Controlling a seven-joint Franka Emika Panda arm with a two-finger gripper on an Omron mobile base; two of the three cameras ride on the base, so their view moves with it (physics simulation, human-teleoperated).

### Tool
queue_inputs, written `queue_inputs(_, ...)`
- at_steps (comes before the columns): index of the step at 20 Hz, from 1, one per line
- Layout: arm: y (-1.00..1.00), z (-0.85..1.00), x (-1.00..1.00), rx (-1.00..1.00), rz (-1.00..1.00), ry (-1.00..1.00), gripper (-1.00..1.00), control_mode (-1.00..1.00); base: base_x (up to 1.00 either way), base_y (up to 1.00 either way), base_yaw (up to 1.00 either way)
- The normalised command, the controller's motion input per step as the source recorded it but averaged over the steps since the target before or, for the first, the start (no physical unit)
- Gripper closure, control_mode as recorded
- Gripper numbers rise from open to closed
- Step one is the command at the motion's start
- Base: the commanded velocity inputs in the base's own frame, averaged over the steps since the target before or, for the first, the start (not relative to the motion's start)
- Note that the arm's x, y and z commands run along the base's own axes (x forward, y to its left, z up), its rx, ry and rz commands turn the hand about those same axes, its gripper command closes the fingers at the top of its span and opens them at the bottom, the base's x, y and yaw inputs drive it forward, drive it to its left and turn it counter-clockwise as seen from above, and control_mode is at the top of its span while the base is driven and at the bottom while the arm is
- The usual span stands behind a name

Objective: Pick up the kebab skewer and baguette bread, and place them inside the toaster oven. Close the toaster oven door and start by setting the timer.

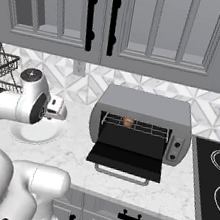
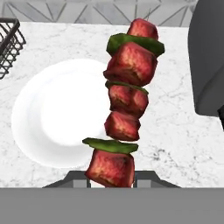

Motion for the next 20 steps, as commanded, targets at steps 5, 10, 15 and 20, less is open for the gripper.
queue_inputs(5, -0.68, 0.20, -0.39, 0.00, 0.10, 0.00, 1.00, -1.00, 0.00, 0.00, 0.00)
queue_inputs(10, -0.59, 0.10, -0.64, 0.01, 0.12, 0.04, 1.00, -1.00, 0.00, 0.00, 0.00)
queue_inputs(15, -0.69, 0.03, -0.36, 0.00, 0.06, 0.00, 1.00, -1.00, 0.00, 0.00, 0.00)
queue_inputs(20, -0.92, 0.00, -0.15, 0.00, 0.06, 0.00, 1.00, -1.00, 0.00, 0.00, 0.00)
